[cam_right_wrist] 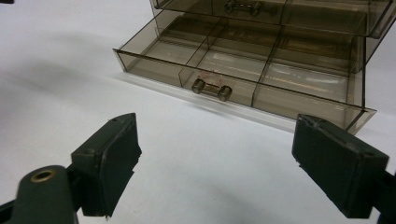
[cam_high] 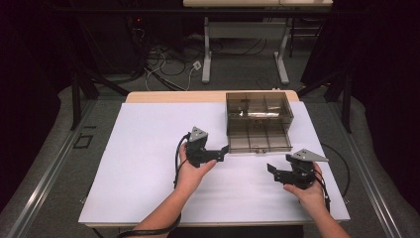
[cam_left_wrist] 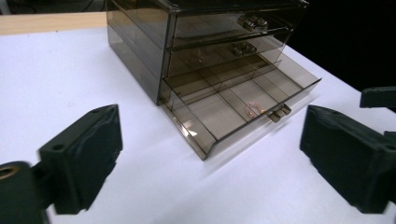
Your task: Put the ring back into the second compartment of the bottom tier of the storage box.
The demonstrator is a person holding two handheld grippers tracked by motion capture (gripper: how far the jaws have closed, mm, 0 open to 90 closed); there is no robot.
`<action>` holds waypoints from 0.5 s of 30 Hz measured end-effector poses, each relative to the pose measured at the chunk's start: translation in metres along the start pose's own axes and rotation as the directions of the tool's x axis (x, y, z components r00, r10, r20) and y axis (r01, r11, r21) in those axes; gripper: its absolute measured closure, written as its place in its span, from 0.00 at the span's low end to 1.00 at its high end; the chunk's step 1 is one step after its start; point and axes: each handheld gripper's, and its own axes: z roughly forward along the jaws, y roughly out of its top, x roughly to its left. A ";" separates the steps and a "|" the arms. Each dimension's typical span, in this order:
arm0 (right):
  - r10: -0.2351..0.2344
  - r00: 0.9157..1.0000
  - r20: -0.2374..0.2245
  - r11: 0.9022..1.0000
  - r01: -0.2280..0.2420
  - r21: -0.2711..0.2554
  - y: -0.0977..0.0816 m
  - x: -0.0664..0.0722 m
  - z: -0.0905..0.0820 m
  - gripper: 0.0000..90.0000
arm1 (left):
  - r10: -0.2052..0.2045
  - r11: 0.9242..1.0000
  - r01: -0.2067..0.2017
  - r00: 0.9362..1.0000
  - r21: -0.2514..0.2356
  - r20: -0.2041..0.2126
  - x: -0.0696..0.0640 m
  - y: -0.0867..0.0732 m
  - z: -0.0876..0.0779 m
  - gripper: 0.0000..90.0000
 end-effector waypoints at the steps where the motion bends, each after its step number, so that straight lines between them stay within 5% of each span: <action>1: -0.002 1.000 0.000 1.000 0.002 0.001 0.000 0.000 0.000 0.16 | -0.006 1.000 0.006 1.000 0.003 0.005 0.001 -0.001 -0.002 0.04; 6: -0.017 1.000 0.003 1.000 0.017 0.007 0.000 0.001 0.000 0.18 | 0.016 1.000 -0.016 1.000 0.015 -0.004 0.003 -0.008 -0.009 0.01; 15: -0.023 1.000 0.000 1.000 0.023 -0.003 0.000 0.003 0.003 0.23 | -0.016 1.000 0.016 1.000 0.010 -0.022 0.010 -0.024 -0.018 0.00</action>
